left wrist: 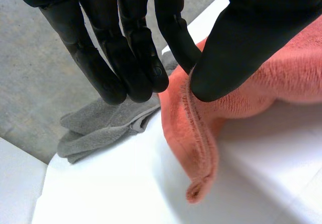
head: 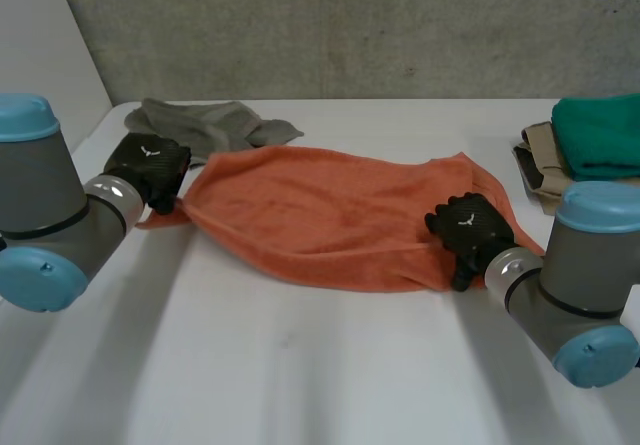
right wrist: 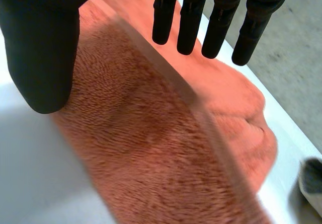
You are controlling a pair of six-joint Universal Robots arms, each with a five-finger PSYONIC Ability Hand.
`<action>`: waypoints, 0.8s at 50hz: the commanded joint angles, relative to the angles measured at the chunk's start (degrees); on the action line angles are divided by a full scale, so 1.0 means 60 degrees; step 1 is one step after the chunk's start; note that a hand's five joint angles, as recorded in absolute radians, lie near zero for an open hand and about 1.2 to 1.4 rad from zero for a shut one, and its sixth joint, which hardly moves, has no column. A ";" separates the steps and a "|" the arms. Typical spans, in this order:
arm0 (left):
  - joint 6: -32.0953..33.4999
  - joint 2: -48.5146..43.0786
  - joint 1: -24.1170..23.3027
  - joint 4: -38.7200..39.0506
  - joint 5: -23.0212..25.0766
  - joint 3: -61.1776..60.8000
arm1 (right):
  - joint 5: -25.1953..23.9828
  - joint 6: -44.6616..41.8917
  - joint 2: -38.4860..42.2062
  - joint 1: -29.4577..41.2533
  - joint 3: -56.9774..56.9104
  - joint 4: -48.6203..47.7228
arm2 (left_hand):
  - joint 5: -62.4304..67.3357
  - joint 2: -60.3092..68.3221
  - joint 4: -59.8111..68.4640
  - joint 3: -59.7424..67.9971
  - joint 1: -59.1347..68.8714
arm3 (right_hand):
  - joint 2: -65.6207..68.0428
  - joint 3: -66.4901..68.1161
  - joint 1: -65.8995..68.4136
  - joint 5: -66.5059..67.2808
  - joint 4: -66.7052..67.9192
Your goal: Fold the laundry.
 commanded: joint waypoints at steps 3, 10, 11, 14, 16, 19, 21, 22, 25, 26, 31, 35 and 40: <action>-0.0372 0.1136 0.0175 -0.0148 0.0100 -0.0259 | -0.0335 0.1425 -0.1993 -0.0453 -0.1160 0.2633 | 0.2255 0.1904 0.1918 0.1989 0.2260 | -0.0613 -0.0627 -0.0610 -0.0273 -0.0486; -0.0445 0.1562 0.0380 -0.0148 0.0305 -0.0831 | -0.0834 0.1794 -0.1440 -0.0982 -0.2887 0.4582 | 0.2255 0.1904 0.1918 0.1989 0.2260 | -0.0361 -0.0375 -0.0359 -0.0021 -0.0234; -0.0445 0.1591 0.0395 -0.0148 0.0319 -0.0889 | -0.0863 0.1633 -0.1264 -0.1011 -0.3136 0.4787 | 0.2255 0.1904 0.1918 0.1989 0.2260 | -0.0110 -0.0125 -0.0108 0.0230 0.0016; -0.0445 0.1738 0.0483 -0.0148 0.0451 -0.1094 | -0.0820 0.0536 -0.0517 -0.1187 -0.4191 0.5972 | 0.2255 0.1904 0.1918 0.1989 0.2260 | 0.0481 0.0466 0.0483 0.0821 0.0607; -0.0445 0.1796 0.0527 -0.0148 0.0554 -0.1197 | -0.0602 -0.0500 0.0081 -0.1318 -0.4994 0.6950 | 0.2255 0.1904 0.1918 0.1989 0.2260 | 0.0648 0.0633 0.0650 0.0988 0.0775; -0.0445 0.1782 0.0600 -0.0148 0.0612 -0.1227 | 0.0041 -0.1499 0.0756 -0.1363 -0.5918 0.8094 | 0.2255 0.1904 0.1918 0.1989 0.2260 | 0.1235 0.1221 0.1238 0.1575 0.1362; -0.0445 0.1767 0.0629 -0.0148 0.0642 -0.1227 | 0.0453 -0.1736 0.1036 -0.1392 -0.6228 0.8537 | 0.2255 0.1904 0.1918 0.1989 0.2260 | 0.1406 0.1391 0.1408 0.1746 0.1532; -0.0445 0.1767 0.0644 -0.0148 0.0642 -0.1227 | 0.0629 -0.1752 0.1139 -0.1407 -0.6317 0.8698 | 0.2255 0.1904 0.1918 0.1989 0.2260 | 0.1406 0.1392 0.1409 0.1746 0.1533; -0.0431 0.1723 0.0674 -0.0148 0.0642 -0.1227 | 0.1099 -0.1373 0.1316 -0.1465 -0.6303 0.9022 | 0.2255 0.1904 0.1918 0.1989 0.2260 | 0.1378 0.1364 0.1380 0.1718 0.1505; -0.0402 0.1694 0.0688 -0.0148 0.0642 -0.1227 | 0.1070 -0.1081 0.1272 -0.1494 -0.6129 0.8993 | 0.2255 0.1904 0.1918 0.1989 0.2260 | 0.1295 0.1280 0.1297 0.1635 0.1422; -0.0387 0.1518 0.0688 -0.0148 0.0627 -0.1212 | 0.0646 -0.0200 0.0863 -0.1626 -0.5206 0.8774 | 0.2255 0.1904 0.1918 0.1989 0.2260 | 0.1126 0.1111 0.1128 0.1466 0.1253; -0.0387 0.1372 0.0703 -0.0148 0.0583 -0.1197 | 0.0119 0.0166 0.0248 -0.1758 -0.4080 0.8102 | 0.2255 0.1904 0.1918 0.1989 0.2260 | 0.1126 0.1111 0.1128 0.1466 0.1253; -0.0372 0.1255 0.0747 -0.0148 0.0583 -0.1183 | 0.0103 0.0284 -0.0163 -0.1788 -0.3082 0.7105 | 0.2255 0.1904 0.1918 0.1989 0.2260 | 0.1656 0.1642 0.1659 0.1996 0.1783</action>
